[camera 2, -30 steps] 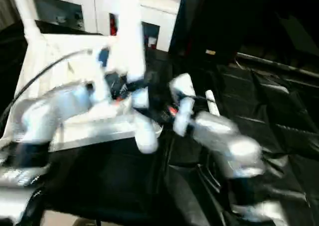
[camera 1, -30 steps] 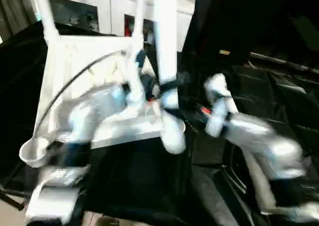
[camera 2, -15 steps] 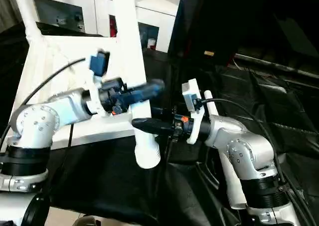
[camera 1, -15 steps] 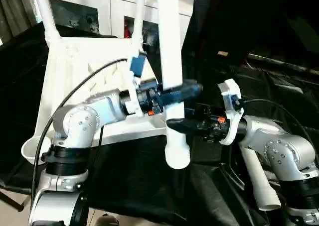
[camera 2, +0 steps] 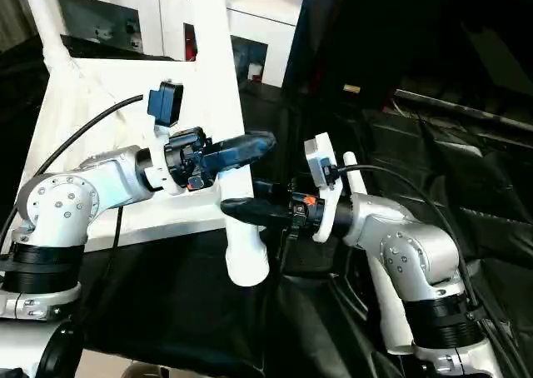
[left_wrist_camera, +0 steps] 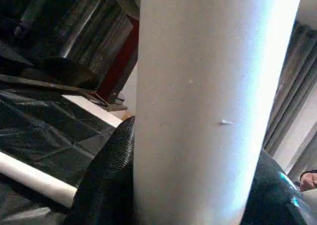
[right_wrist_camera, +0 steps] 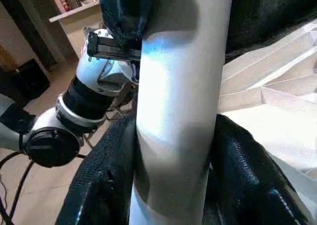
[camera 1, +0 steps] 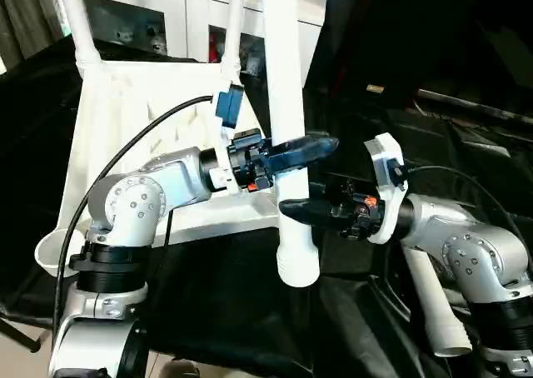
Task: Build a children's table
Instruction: Insert table leg to table base
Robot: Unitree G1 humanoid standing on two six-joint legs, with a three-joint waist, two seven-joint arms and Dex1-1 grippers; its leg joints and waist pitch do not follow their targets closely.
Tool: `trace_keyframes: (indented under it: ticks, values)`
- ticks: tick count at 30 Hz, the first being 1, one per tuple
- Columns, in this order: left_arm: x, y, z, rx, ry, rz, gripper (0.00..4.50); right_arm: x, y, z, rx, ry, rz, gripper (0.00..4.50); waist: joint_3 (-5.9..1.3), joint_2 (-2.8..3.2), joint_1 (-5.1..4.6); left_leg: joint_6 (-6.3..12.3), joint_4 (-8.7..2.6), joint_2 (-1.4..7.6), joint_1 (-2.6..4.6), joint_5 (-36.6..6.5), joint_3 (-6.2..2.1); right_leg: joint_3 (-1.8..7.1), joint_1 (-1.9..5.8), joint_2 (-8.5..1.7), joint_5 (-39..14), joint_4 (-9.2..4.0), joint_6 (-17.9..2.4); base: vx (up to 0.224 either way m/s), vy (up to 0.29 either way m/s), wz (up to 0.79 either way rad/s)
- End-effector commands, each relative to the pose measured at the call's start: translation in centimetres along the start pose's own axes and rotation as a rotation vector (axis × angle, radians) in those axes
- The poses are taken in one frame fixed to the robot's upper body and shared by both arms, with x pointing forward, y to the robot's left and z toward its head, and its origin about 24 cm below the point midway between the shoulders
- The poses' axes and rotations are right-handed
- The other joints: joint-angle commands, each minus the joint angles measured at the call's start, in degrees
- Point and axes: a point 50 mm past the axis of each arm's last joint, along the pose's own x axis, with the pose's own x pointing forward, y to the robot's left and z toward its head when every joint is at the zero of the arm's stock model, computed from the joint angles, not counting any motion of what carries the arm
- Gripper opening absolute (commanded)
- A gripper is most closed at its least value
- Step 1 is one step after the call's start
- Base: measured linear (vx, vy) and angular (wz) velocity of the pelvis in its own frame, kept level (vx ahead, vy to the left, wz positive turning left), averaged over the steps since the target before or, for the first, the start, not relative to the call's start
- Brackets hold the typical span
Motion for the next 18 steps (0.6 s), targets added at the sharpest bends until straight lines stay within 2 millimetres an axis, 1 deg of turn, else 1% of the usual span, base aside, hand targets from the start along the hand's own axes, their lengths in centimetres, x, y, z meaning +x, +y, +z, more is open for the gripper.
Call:
trace_keyframes:
  ticks: [1,2,4,5,6,7,8,9,10,11,13,15,16,17,18]
  values:
    - [0.2,0.3,1.1,0.046,-0.025,0.059,1.88,-0.3,0.1,0.4,-0.059,0.021,-0.035,1.81,-3.82,0.80,0.16,-3.63,-4.37,0.01,0.93,-15.10,0.39,1.17,2.56,-1.80,-17.24,-4.50,-7.28,0.000,0.000,0.00]
    - [0.3,0.6,1.2,0.071,-0.018,0.097,1.88,-0.2,-0.3,0.4,-0.072,0.020,-0.075,1.81,-3.78,0.66,0.15,-3.63,-4.37,0.00,1.00,-15.56,0.41,1.16,2.49,-1.82,-18.23,-4.68,-6.91,0.000,0.000,0.00]
    - [0.5,0.9,1.3,0.100,-0.011,0.155,1.88,-0.1,-0.7,0.6,-0.086,0.002,-0.136,2.51,-3.77,0.72,0.06,-3.98,-4.34,-0.06,1.02,-16.21,0.33,1.13,2.31,-1.93,-20.72,-4.95,-5.67,0.000,0.000,0.00]
    - [0.6,1.1,1.4,0.108,-0.006,0.180,1.88,0.0,-1.2,0.9,-0.090,-0.021,-0.182,2.51,-3.79,0.56,0.02,-3.97,-4.35,-0.05,0.99,-16.28,0.29,1.08,2.40,-1.95,-21.20,-4.92,-5.41,0.000,0.000,0.00]
    - [0.9,1.4,1.9,0.131,-0.002,0.235,1.88,0.2,-1.4,1.2,-0.081,-0.052,-0.216,2.53,-3.65,0.74,-0.05,-4.32,-4.41,-0.04,0.92,-16.84,0.22,1.12,2.17,-1.89,-22.12,-4.99,-4.96,0.000,0.000,0.00]
    - [1.0,1.4,2.1,0.142,0.002,0.255,1.87,0.3,-1.6,1.3,-0.081,-0.058,-0.232,2.64,-3.70,0.90,-0.10,-4.52,-4.38,-0.09,1.03,-17.12,0.16,1.09,2.11,-1.88,-22.55,-5.01,-4.65,0.000,0.000,0.00]
    - [1.3,1.5,2.4,0.165,0.006,0.277,1.86,0.4,-1.7,1.4,-0.089,-0.053,-0.260,2.79,-3.84,0.97,-0.17,-4.64,-4.36,-0.11,1.00,-16.85,0.10,1.01,2.23,-1.89,-22.32,-4.98,-4.25,0.000,0.000,0.00]
    - [1.3,1.5,2.5,0.170,0.004,0.284,1.86,0.5,-1.8,1.4,-0.093,-0.046,-0.271,2.91,-3.79,0.95,-0.12,-4.65,-4.35,-0.10,1.10,-16.91,0.16,1.03,2.10,-1.83,-22.13,-5.10,-4.14,0.000,0.000,0.00]
    - [1.4,1.5,2.7,0.177,0.001,0.292,1.86,0.5,-1.9,1.4,-0.097,-0.033,-0.288,2.97,-3.81,0.95,-0.14,-4.70,-4.34,-0.12,1.09,-16.86,0.14,1.04,2.15,-1.78,-21.50,-4.98,-4.15,0.000,0.000,0.00]
    - [1.5,1.5,2.8,0.184,0.000,0.296,1.86,0.5,-2.0,1.3,-0.099,-0.020,-0.300,2.97,-3.85,1.14,-0.07,-4.73,-4.38,-0.10,1.07,-16.60,0.12,1.05,2.21,-1.78,-20.89,-4.89,-4.22,0.000,0.000,0.00]
    - [1.6,1.8,3.3,0.189,-0.028,0.321,1.86,0.6,-2.2,1.1,-0.099,0.009,-0.324,2.98,-4.01,1.19,-0.01,-4.76,-4.34,-0.14,0.94,-15.16,0.15,1.07,2.37,-1.67,-17.90,-4.62,-4.74,0.000,0.000,0.00]
    - [1.7,1.8,3.5,0.190,-0.036,0.313,1.86,0.8,-2.4,1.0,-0.094,0.019,-0.339,2.98,-4.13,1.06,-0.03,-4.63,-4.27,-0.23,0.85,-13.46,0.27,1.08,2.58,-1.55,-14.17,-4.26,-5.77,0.000,0.000,0.00]
    - [1.7,1.8,3.4,0.190,-0.034,0.314,1.86,0.9,-2.5,0.9,-0.091,0.023,-0.346,2.98,-4.18,1.27,0.02,-4.62,-4.24,-0.21,0.92,-13.09,0.26,1.10,2.60,-1.58,-13.35,-4.14,-6.06,0.000,0.000,0.00]
    - [1.7,1.8,3.4,0.185,-0.034,0.318,1.86,1.1,-2.5,0.7,-0.090,0.029,-0.355,2.98,-4.23,1.17,-0.07,-4.54,-4.21,-0.21,0.91,-12.64,0.30,1.09,2.69,-1.52,-11.96,-3.96,-6.59,0.000,0.000,0.00]
    - [1.7,1.8,3.4,0.185,-0.034,0.318,1.86,1.1,-2.5,0.7,-0.090,0.029,-0.355,2.98,-4.18,1.23,-0.03,-4.49,-4.22,-0.18,0.99,-12.54,0.34,1.10,2.63,-1.51,-11.16,-3.90,-7.13,0.000,0.000,0.00]
